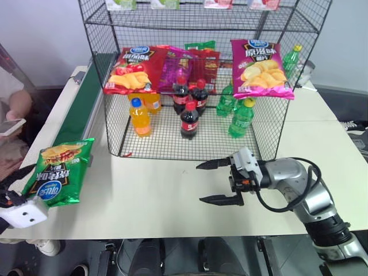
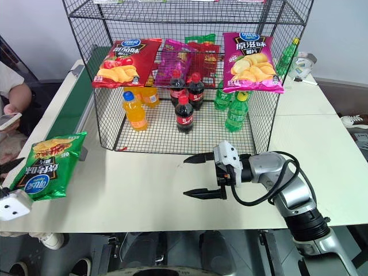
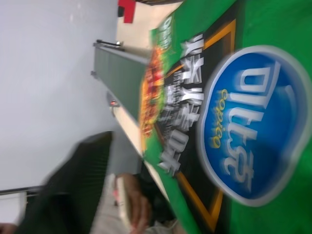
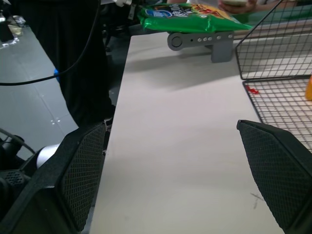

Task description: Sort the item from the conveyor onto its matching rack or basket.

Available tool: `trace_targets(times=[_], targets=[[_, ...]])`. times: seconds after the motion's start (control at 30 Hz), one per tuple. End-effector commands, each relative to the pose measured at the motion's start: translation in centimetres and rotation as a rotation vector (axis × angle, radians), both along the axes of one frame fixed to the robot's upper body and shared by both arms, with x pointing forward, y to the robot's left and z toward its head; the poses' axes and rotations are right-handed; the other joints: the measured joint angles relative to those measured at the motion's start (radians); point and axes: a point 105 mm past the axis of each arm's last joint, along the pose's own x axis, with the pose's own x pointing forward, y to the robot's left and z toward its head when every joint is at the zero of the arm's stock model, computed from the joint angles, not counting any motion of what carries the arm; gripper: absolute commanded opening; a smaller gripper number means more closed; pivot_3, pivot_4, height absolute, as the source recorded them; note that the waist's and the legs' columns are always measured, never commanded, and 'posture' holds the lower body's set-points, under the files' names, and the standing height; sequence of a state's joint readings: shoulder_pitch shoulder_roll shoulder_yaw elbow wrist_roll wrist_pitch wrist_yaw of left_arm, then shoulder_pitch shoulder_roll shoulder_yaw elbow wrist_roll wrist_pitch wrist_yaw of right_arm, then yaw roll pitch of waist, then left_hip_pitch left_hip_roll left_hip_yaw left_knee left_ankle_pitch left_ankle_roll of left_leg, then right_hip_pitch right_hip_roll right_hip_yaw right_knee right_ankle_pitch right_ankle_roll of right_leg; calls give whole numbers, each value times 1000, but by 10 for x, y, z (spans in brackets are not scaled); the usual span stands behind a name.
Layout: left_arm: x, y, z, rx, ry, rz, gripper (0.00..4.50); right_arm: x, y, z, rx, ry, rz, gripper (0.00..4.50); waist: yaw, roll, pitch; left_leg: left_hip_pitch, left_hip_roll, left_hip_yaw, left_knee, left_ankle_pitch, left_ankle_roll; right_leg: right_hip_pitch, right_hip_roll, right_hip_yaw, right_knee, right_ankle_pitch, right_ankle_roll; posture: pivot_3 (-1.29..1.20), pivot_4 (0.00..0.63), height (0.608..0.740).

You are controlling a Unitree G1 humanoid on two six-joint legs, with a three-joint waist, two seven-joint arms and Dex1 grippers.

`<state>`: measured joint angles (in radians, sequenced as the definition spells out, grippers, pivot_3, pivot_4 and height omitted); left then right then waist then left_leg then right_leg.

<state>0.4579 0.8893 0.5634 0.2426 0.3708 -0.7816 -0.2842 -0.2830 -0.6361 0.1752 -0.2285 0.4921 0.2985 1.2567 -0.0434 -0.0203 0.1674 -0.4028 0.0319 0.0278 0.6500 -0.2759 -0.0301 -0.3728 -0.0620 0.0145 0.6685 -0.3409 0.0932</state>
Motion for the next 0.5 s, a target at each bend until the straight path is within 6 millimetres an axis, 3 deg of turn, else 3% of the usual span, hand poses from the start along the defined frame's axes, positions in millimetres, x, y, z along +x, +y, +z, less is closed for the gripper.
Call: trace_targets(times=[0.03, 0.17, 0.37, 0.5], targets=[[3, 0, 5, -11, -11, 2, 2055, 4, -2, 12, 21, -60, -14, 4500, 0, 0, 0, 0, 0, 0, 0, 0, 0, 0, 0, 0, 0, 0, 0, 0, 150, 739], [5, -5, 3, -32, -6, -8, 39, 6, -2, 12, 19, -69, -18, 4500, 0, 0, 0, 0, 0, 0, 0, 0, 0, 0, 0, 0, 0, 0, 0, 0, 150, 739], [5, -6, 21, -140, -79, -15, 39, 7, -3, 11, 18, -75, -24, 4500, 0, 0, 0, 0, 0, 0, 0, 0, 0, 0, 0, 0, 1, 0, 0, 0, 150, 739], [-4, -31, 47, -424, -98, -137, 39, 9, -4, 10, 14, -76, -29, 4500, 0, -1, 0, 0, 0, 0, 1, 0, 0, 0, 0, 0, 1, 0, 0, 0, 150, 739]])
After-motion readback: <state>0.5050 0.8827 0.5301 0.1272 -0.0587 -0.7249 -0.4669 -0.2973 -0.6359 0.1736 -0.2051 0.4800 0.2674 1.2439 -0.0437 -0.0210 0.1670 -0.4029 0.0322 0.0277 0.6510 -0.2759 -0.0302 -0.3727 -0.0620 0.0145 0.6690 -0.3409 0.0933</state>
